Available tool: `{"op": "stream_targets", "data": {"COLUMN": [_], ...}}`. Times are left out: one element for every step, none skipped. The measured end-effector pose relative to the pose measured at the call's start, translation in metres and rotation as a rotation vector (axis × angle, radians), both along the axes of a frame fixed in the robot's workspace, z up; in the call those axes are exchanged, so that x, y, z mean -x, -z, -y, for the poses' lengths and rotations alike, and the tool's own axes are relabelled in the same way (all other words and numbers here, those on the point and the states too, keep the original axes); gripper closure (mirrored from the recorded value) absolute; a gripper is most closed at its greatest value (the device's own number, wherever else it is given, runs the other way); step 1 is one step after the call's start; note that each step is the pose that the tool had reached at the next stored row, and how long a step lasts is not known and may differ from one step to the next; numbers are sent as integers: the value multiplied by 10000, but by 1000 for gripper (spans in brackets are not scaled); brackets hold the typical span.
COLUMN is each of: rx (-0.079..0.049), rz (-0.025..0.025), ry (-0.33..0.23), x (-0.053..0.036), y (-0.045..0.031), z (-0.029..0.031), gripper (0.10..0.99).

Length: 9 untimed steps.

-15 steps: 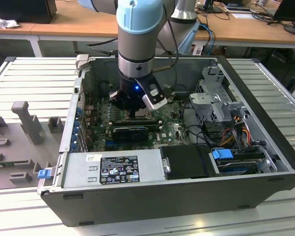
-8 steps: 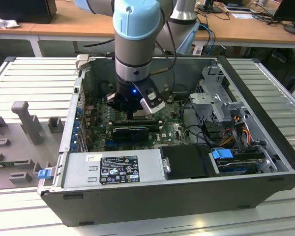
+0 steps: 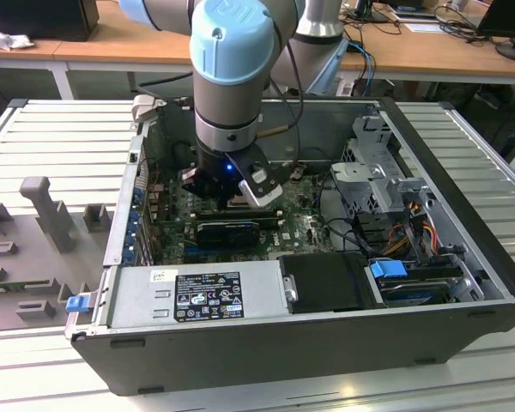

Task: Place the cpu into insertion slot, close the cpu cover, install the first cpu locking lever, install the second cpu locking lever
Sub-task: 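Install the second cpu locking lever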

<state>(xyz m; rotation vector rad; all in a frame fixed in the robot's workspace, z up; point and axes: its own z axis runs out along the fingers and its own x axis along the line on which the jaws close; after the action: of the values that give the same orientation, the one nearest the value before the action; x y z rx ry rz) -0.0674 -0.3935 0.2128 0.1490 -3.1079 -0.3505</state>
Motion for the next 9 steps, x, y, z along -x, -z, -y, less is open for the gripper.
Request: {"op": "stream_targets", "data": {"rx": [-15,-40,-60,-129,-209,-274,-363,-434,-498], "rz": [0,0,0,-2,1,1,0,0,1], "ry": [-6,-13,-19,-28,-34,-39,-48,-56,-65], "x": [0,1,1,3,8,17,29,38,44], "y": [14,31,44,58,67,71,76,81,88], "z": [0,0,0,2,4,9,15,19,23], "gripper": [980,980,980,980,980,980,980,980,980]}}
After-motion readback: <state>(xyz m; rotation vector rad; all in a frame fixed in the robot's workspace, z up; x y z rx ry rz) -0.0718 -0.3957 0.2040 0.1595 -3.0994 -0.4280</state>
